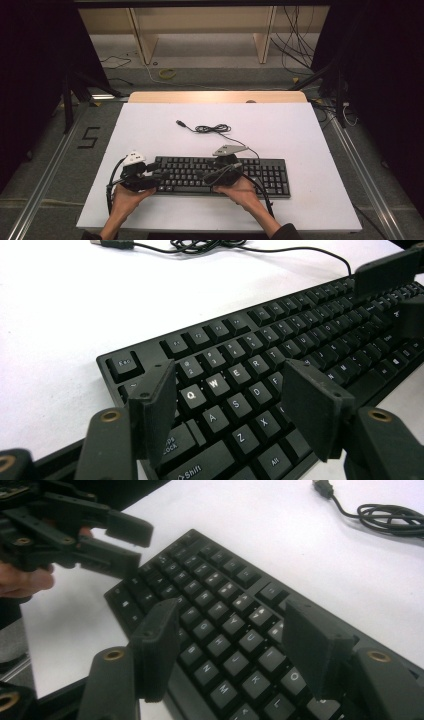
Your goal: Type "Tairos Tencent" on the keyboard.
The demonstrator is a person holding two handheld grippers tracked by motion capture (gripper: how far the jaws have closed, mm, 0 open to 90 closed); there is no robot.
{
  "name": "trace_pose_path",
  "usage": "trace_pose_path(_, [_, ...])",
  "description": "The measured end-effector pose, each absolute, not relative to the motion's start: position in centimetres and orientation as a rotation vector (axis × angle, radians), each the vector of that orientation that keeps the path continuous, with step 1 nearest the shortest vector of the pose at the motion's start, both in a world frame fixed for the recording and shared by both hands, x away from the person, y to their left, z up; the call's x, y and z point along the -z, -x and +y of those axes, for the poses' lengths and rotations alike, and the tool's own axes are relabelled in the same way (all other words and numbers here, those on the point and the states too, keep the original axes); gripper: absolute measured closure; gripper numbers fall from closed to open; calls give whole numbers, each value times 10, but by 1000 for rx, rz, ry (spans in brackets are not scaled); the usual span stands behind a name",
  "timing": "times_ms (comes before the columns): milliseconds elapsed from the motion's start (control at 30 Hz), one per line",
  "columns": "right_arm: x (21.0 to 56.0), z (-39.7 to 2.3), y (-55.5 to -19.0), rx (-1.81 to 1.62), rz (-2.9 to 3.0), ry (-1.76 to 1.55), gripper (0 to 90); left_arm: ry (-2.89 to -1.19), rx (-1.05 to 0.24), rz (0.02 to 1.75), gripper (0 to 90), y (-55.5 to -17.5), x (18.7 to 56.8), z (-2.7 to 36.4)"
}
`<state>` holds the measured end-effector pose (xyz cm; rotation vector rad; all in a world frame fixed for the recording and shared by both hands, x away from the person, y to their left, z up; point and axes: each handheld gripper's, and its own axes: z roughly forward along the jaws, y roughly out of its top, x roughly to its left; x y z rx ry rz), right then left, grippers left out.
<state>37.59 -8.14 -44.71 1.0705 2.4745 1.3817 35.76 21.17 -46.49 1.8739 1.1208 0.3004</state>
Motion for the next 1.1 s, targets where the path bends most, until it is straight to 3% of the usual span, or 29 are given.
trace_pose_path(167, [449, -85, -368, -1391, 2488, -1045, 373, -1888, -291, 1106, 382, -364, 464, 204])
trace_pose_path(333, [452, -88, -364, -1397, 2489, -1039, 355, -1900, -269, 1080, 461, -368, 464, 198])
trace_pose_path(467, [453, -92, -361, -1407, 2488, -1028, 338, -1945, -252, 1055, 626, -372, 465, 190])
trace_pose_path(800, [453, -96, -353, -1428, 2478, -1018, 317, -2028, -239, 1040, 868, -381, 468, 181])
trace_pose_path(1100, [453, -97, -349, -1429, 2481, -1006, 312, -2074, -241, 1050, 894, -388, 471, 175])
